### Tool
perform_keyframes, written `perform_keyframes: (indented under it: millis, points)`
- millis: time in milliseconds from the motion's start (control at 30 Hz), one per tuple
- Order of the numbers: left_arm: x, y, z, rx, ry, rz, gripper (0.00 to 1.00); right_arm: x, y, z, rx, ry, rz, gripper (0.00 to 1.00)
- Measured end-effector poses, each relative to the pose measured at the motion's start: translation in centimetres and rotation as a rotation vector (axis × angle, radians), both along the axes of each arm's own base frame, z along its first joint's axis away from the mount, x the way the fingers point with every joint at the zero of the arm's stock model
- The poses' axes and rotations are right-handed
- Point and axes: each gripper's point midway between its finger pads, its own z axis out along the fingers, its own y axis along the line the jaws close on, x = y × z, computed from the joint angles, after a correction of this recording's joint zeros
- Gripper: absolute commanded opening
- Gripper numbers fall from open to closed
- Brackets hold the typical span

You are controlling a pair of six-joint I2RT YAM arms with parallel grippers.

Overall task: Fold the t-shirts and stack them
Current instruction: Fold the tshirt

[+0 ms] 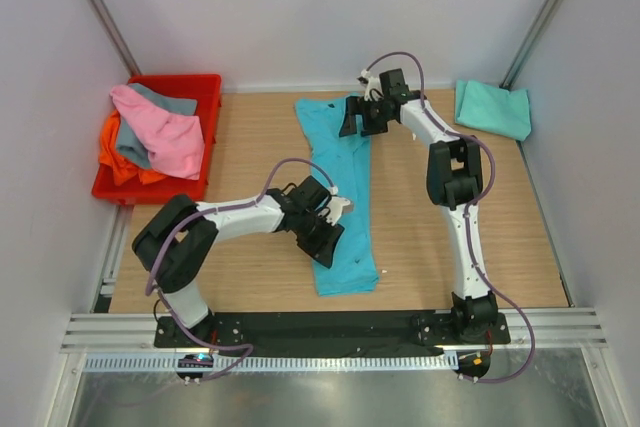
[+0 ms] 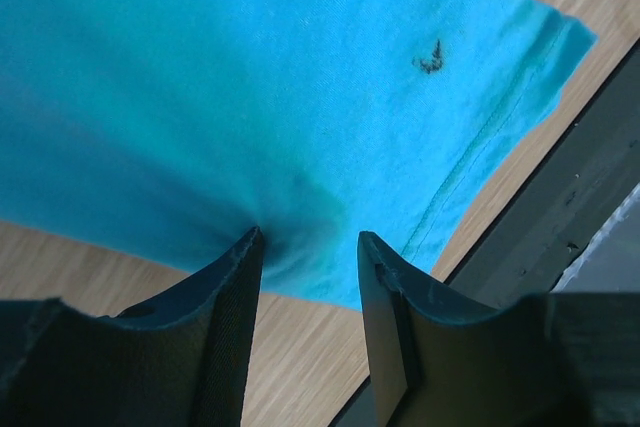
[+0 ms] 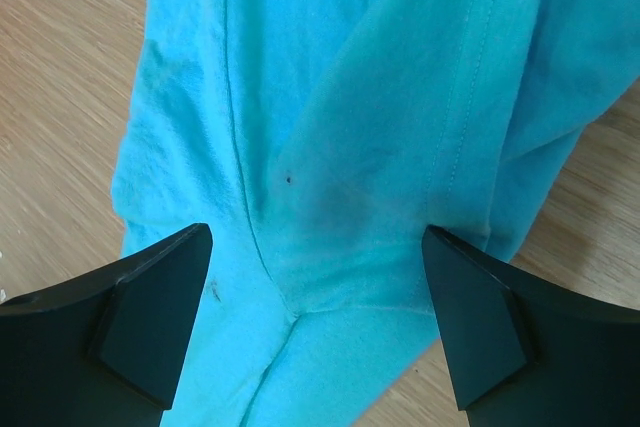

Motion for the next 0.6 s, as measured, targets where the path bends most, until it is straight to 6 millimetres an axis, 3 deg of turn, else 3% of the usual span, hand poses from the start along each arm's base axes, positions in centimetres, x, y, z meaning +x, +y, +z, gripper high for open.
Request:
perform_keyframes:
  millis: [100,367,500,600]
  points:
    - [-0.5,-0.5,0.0,-0.009,-0.008,-0.02,0.45,-0.3,-0.2,0.0,-0.007,0.012,-0.002,1.0]
    - [-1.1,0.0,0.9,0.043,0.01,-0.021,0.43,-3.2,-2.0,0.7,-0.063,0.054,-0.004,1.0]
    - [0.1,-1.8,3.4,0.003,-0.024,-0.024,0.43,-2.3,-2.2,2.4,-0.06,0.011,-0.002,1.0]
    - [0.1,-2.3,3.8,-0.007,-0.034,-0.032,0.43,-1.1,-2.1,4.3,-0.05,-0.035,-0.001,1.0]
